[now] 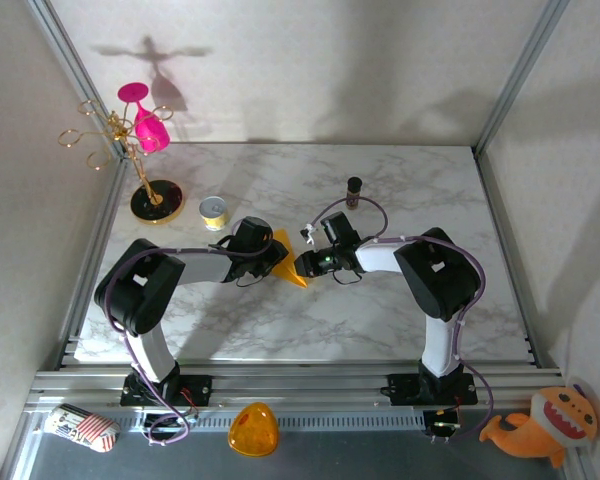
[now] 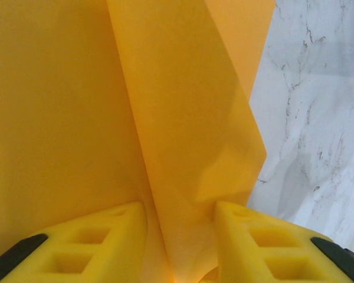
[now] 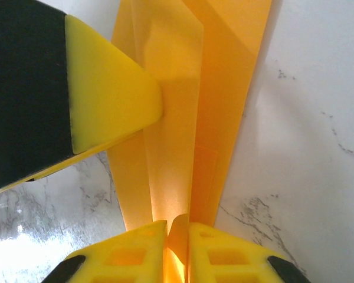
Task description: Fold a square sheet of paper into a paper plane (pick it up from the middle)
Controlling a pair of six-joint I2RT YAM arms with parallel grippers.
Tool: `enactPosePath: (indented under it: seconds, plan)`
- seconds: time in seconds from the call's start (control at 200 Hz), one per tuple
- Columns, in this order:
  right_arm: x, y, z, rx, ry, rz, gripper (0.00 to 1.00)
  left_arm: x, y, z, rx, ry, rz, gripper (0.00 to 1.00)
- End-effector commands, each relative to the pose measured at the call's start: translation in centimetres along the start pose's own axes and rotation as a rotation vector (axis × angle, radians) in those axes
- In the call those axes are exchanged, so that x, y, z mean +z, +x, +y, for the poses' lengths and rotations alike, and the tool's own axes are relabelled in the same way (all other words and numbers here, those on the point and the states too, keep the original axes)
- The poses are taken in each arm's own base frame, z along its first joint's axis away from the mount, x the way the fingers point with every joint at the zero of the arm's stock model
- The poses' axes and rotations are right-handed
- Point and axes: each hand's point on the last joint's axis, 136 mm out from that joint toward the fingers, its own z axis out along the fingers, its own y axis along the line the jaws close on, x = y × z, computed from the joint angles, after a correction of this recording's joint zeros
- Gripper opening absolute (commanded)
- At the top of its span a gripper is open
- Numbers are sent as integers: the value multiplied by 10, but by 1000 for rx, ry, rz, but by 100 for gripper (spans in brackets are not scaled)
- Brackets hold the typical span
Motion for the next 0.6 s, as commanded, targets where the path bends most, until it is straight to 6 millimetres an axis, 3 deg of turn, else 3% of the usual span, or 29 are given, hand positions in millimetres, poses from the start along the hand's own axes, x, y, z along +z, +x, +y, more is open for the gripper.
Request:
enactPosePath:
  seconds: [0.0, 0.205, 0.371, 0.596]
  plan:
    - [12, 14, -12, 21, 30, 47, 17, 1, 15, 74, -2, -266, 27, 37]
    - [12, 20, -15, 30, 40, 62, 18, -23, -7, -6, 65, -50, -14, 41]
    - [14, 22, -17, 31, 45, 68, 19, -41, -20, -17, 61, 0, -64, 41]
    - [16, 25, -24, 39, 74, 85, 20, -44, -12, -46, 123, 210, -40, 29]
